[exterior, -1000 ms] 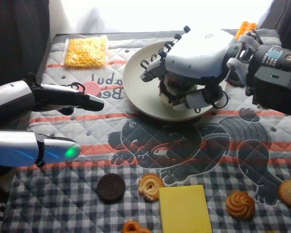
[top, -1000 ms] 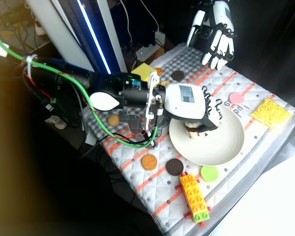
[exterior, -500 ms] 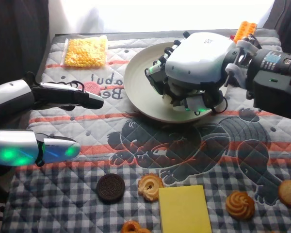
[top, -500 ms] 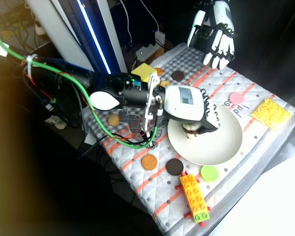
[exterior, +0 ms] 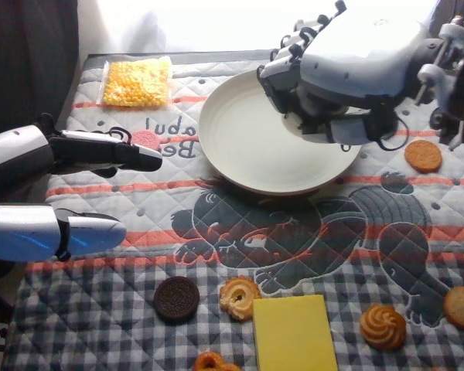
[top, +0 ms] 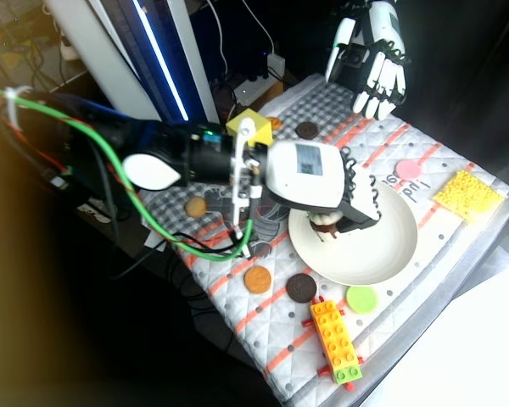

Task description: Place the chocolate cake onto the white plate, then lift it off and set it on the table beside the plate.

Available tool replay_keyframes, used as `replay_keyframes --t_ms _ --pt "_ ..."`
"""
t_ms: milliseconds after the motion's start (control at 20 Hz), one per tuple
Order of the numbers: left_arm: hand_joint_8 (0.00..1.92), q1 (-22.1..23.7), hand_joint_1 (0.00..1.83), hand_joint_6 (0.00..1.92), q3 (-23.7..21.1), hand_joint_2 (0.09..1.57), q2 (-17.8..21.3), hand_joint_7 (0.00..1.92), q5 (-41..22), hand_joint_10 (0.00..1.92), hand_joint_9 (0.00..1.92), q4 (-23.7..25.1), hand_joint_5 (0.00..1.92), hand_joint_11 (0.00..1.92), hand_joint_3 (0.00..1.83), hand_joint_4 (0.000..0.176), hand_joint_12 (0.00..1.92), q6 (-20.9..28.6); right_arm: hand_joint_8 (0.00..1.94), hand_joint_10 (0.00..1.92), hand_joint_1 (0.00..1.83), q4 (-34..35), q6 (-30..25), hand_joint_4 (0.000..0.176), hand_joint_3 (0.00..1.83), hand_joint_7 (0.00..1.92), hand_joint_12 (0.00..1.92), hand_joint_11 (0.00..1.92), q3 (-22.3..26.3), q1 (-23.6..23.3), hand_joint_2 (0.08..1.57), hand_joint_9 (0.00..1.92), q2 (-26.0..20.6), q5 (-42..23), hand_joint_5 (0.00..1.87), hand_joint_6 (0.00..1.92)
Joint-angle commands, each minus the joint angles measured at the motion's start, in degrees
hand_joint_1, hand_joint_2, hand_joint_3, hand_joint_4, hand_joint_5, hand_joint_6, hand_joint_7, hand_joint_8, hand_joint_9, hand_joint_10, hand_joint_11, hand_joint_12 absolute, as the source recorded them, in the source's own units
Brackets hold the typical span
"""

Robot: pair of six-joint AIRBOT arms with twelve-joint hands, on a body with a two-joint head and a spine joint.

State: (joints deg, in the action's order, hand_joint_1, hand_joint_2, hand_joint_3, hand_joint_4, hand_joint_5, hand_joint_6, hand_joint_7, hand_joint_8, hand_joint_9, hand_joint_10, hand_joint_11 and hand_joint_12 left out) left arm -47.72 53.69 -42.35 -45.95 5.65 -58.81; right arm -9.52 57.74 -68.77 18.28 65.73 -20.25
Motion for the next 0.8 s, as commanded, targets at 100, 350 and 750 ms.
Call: replay_keyframes --t_ms 100,350,750 --pt "0.03 0.23 0.87 0.12 0.25 1.10 0.04 0.45 -7.19 0.16 0.27 -1.60 0.50 0.00 0.00 0.041 0.84 0.50 1.63 1.63 1.08 -0.66 0.51 0.016 0.00 0.55 1.92 0.57 3.75 -0.65 1.34 0.48 -4.58 -9.94 0.60 1.58" --pt "0.03 -0.45 0.86 0.13 0.21 1.12 0.29 0.45 -7.39 0.14 0.27 -2.58 0.47 0.00 0.00 0.023 0.78 0.50 1.53 1.72 1.11 -9.25 -4.57 0.000 0.00 0.68 1.92 0.79 10.18 2.15 1.32 0.69 -12.55 -10.12 0.54 1.60" --pt "0.01 -1.48 0.83 0.22 0.26 1.14 0.40 0.44 -8.27 0.04 0.24 -4.09 0.36 0.00 0.00 0.024 0.37 0.50 1.51 1.68 1.16 -17.27 -16.76 0.000 0.00 0.77 1.92 0.82 13.22 10.11 1.29 0.78 -16.85 -12.81 0.55 1.47"
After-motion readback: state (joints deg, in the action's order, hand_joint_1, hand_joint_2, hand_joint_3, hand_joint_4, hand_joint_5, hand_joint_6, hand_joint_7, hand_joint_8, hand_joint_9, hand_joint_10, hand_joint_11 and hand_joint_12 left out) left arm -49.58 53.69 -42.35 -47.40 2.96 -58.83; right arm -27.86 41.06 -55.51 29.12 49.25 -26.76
